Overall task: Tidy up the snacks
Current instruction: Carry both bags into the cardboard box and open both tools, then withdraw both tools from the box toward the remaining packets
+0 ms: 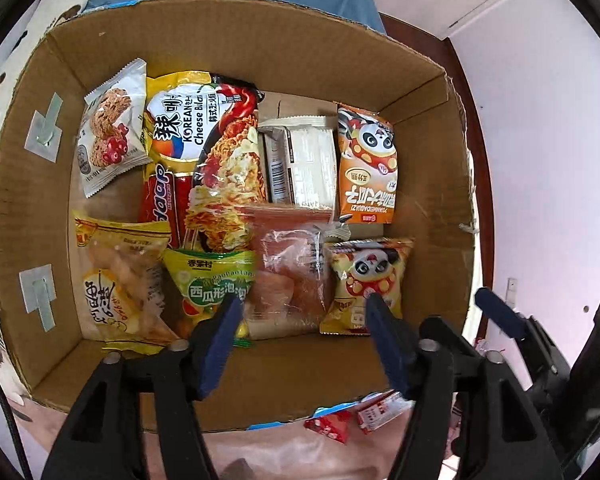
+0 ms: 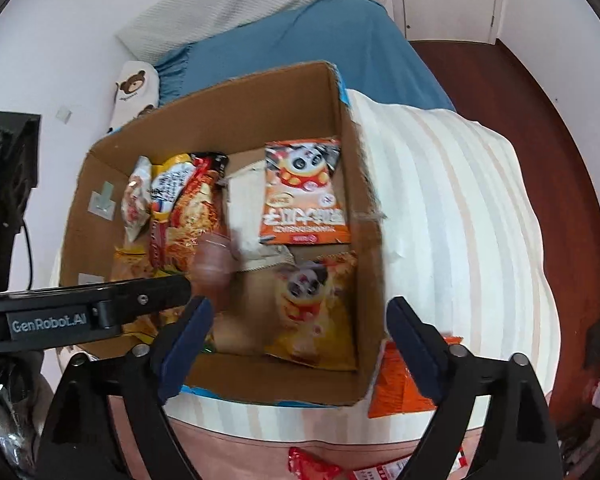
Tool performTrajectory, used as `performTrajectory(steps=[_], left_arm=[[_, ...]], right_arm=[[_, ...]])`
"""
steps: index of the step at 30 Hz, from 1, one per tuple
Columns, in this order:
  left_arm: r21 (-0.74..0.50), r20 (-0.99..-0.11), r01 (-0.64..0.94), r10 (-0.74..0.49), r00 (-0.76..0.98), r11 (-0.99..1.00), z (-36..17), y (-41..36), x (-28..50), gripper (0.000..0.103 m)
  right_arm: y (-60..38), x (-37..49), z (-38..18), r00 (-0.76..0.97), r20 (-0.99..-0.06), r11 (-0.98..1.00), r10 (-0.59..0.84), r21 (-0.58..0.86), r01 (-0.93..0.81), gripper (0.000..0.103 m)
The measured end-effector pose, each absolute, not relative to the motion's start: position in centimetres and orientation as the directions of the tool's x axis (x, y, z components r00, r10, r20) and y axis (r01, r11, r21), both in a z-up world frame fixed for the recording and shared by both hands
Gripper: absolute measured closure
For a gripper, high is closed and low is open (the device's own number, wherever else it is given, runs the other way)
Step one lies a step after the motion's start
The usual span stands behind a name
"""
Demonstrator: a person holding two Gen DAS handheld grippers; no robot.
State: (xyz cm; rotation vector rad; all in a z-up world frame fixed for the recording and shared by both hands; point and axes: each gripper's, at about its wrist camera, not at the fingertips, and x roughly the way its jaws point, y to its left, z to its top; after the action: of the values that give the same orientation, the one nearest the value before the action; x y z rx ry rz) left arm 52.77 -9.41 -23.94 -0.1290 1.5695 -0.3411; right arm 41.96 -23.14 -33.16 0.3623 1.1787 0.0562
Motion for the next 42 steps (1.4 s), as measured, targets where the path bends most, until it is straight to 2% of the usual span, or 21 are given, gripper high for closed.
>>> performTrajectory(steps=[1, 2, 11, 24, 33, 42], left_arm=[[-0.281, -0.960, 0.135, -0.280, -0.027, 0.950, -23.9, -9.3, 52.6, 0.014], [-0.253, -0.967, 0.146, -0.255, -0.007, 0.956, -23.8, -9.2, 52.4, 0.013], [-0.086, -0.971, 0.181, -0.124, 0.207, 0.980, -20.0, -7.0, 47.5, 0.012], [-0.027, -0.878, 0.199, -0.118, 0.463, 0.980, -12.4, -3.2, 38.5, 0.012], [-0.047, -0.853, 0.233, -0.161, 0.497, 0.971, -10.9, -2.4, 33.6, 0.012], [-0.008, -0.902, 0.193, -0.090, 0.421, 0.981, -15.4, -4.4, 30.9, 0.012]], right_arm=[[-23.3, 41.8, -33.3, 0.383, -0.897, 0.944, 0.220, 0.295, 0.149, 0.007], [-23.3, 41.7, -33.5, 0.377, -0.901, 0.946, 0.214, 0.287, 0.151, 0.007], [-22.8, 38.2, -32.5, 0.417, -0.895, 0.964, 0.158, 0.232, 0.133, 0.007], [-21.2, 28.5, -25.9, 0.602, -0.791, 0.973, 0.108, 0.209, 0.100, 0.007], [-20.3, 22.9, -23.8, 0.636, -0.760, 0.961, 0.132, 0.256, 0.107, 0.007], [-23.6, 20.4, -27.5, 0.578, -0.800, 0.938, 0.163, 0.307, 0.161, 0.007]])
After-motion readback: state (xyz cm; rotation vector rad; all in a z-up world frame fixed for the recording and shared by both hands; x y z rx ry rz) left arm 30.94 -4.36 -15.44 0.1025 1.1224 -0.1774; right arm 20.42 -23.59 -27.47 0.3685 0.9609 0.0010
